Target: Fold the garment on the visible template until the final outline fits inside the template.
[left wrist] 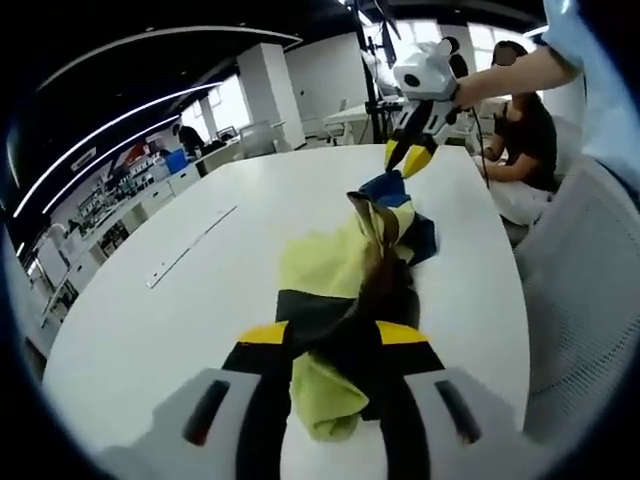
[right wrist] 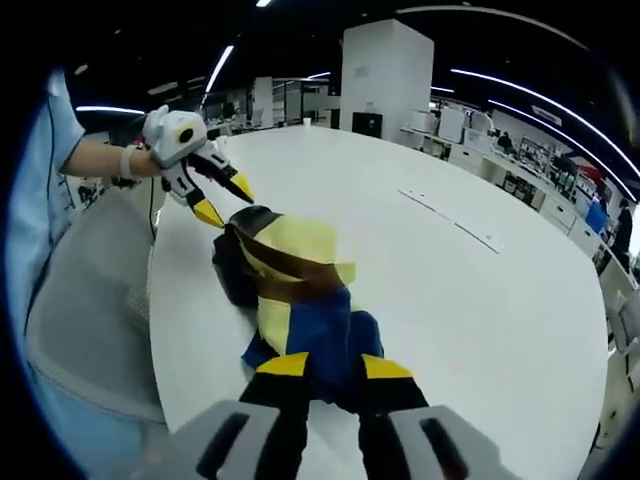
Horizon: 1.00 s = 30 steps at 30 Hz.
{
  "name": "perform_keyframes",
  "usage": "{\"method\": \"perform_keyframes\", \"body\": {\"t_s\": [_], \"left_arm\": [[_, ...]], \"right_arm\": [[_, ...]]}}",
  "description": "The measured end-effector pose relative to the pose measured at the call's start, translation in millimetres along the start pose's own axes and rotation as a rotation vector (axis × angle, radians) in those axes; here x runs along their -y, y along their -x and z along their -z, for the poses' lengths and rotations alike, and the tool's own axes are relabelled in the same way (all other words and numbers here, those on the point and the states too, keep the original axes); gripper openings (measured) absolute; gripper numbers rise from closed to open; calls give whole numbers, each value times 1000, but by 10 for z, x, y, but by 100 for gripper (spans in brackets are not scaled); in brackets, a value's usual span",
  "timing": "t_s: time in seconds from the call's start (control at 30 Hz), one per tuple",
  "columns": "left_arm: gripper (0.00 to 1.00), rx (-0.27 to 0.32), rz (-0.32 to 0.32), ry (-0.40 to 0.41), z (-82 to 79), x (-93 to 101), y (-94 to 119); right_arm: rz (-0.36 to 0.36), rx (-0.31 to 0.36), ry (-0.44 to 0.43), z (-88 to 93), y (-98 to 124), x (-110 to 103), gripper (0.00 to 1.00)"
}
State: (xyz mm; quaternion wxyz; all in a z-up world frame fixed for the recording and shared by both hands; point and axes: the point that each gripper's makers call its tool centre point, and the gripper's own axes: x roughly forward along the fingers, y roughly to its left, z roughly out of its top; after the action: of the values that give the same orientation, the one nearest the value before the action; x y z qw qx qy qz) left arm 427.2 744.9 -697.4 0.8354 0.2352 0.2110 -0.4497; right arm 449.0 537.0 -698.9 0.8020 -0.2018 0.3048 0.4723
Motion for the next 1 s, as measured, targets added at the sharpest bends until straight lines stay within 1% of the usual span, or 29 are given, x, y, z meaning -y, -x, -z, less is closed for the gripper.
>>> {"method": "perform_keyframes", "body": {"t_s": [0.07,0.2,0.33,0.43,0.57,0.63,0.7,0.83,1.0], "left_arm": [[24,-6,14,-13,0,26,-10],[23,-12,26,-23,4,45,-28],[19,-37,42,-49,48,67,-68],[19,-45,44,-51,65,62,-91],[15,-52,43,-52,67,57,-109],[11,-56,40,-43,66,54,-110],[9,-63,40,-32,79,55,-106],[3,-71,36,-12,105,51,-76],[0,-67,32,26,102,39,-19]], "right_arm": [[1,-3,4,-4,-25,8,14],[0,-5,-4,-1,-85,13,13],[14,-16,2,27,-105,39,10],[34,-22,12,40,-98,68,7],[38,-17,-7,53,-88,77,4],[46,-12,-10,51,-76,86,2],[54,-5,-20,45,-63,89,0],[74,8,-29,34,-39,112,0],[86,19,-50,27,-23,124,0]]}}
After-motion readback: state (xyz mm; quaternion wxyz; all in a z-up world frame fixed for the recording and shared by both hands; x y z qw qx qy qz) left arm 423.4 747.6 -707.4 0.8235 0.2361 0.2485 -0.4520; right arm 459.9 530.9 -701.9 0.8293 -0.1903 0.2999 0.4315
